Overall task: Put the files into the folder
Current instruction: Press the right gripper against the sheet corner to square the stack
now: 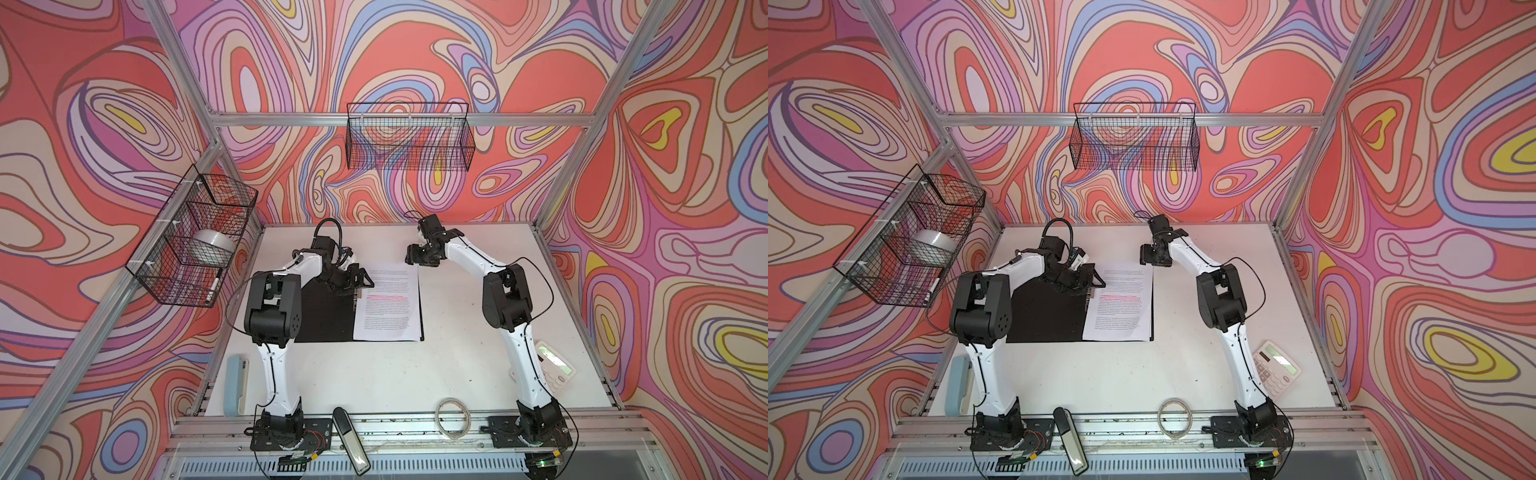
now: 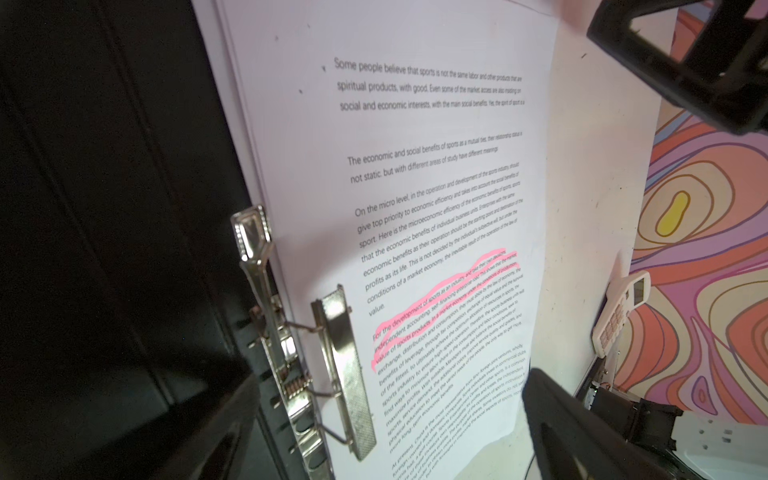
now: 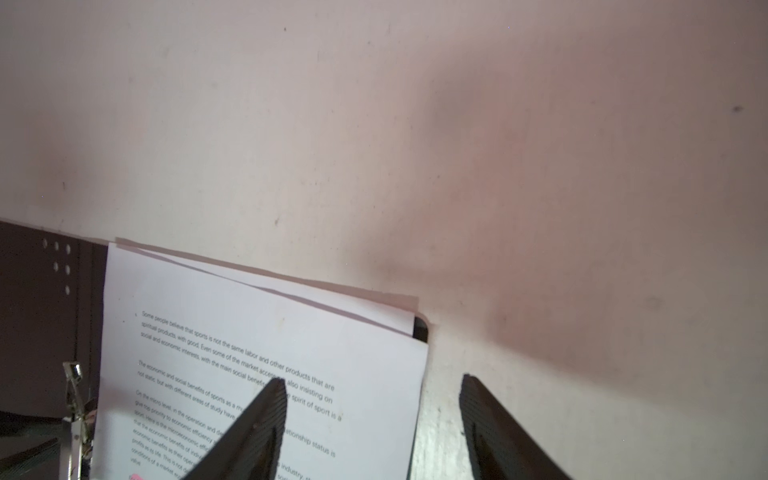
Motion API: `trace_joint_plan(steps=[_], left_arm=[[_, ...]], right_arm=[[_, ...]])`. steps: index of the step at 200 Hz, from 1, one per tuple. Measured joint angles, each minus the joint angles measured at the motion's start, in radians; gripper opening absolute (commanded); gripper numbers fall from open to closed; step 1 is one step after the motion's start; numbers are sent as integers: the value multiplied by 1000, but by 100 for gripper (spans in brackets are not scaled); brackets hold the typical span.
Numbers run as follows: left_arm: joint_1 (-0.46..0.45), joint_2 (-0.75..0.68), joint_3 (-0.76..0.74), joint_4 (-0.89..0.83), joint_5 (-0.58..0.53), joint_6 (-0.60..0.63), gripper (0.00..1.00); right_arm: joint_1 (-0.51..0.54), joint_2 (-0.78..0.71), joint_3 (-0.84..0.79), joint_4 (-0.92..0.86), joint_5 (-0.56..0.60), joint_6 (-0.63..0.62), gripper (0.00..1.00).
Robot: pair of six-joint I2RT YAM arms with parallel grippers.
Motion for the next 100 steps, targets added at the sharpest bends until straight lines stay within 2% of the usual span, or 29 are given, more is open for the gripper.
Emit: trace_joint_plan(steps=[48, 100], left_arm=[[0, 0, 0, -4, 4, 1, 100], [0, 7, 9, -12, 19, 0, 100]], right_arm=[[-31, -1, -14, 19, -4, 43, 70], [-32, 21, -12, 29, -65, 69, 70]])
